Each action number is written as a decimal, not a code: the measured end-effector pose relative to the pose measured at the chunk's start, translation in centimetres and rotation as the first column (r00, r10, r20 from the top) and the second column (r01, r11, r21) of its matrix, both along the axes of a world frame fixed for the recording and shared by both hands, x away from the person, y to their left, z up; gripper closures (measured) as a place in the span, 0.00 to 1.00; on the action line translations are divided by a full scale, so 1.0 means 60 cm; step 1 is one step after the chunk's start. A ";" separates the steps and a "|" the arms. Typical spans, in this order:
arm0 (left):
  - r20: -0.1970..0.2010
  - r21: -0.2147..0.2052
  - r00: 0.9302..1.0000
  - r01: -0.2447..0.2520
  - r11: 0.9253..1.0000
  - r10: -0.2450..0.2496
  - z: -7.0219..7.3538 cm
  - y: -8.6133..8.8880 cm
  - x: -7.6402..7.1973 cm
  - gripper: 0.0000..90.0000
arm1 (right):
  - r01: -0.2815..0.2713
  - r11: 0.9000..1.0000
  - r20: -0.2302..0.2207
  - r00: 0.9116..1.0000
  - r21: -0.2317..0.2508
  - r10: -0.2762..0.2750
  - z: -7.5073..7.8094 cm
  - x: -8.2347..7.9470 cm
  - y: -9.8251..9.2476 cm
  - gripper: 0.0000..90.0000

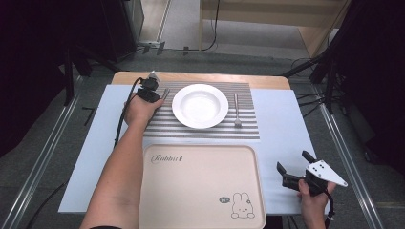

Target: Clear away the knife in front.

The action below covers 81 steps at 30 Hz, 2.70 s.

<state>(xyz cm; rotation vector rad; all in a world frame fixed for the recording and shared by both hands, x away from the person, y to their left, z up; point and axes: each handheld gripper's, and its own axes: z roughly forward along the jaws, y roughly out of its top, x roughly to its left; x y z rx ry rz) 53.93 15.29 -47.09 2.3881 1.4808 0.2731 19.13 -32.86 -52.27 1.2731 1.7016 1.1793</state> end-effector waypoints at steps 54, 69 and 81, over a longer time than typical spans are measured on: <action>0.141 -0.055 0.990 0.039 0.998 -0.031 0.022 0.008 -0.034 0.90 | 0.006 1.000 -0.006 1.000 0.001 -0.006 0.000 0.001 0.000 0.00; 0.188 -0.078 0.979 0.088 0.993 -0.072 0.049 0.021 -0.071 0.90 | 0.010 1.000 -0.007 1.000 -0.002 -0.010 0.000 0.001 0.000 0.00; 0.228 -0.135 0.971 0.099 0.986 -0.067 0.071 0.048 -0.131 0.90 | 0.010 1.000 -0.006 1.000 0.000 -0.010 0.000 0.000 0.000 0.00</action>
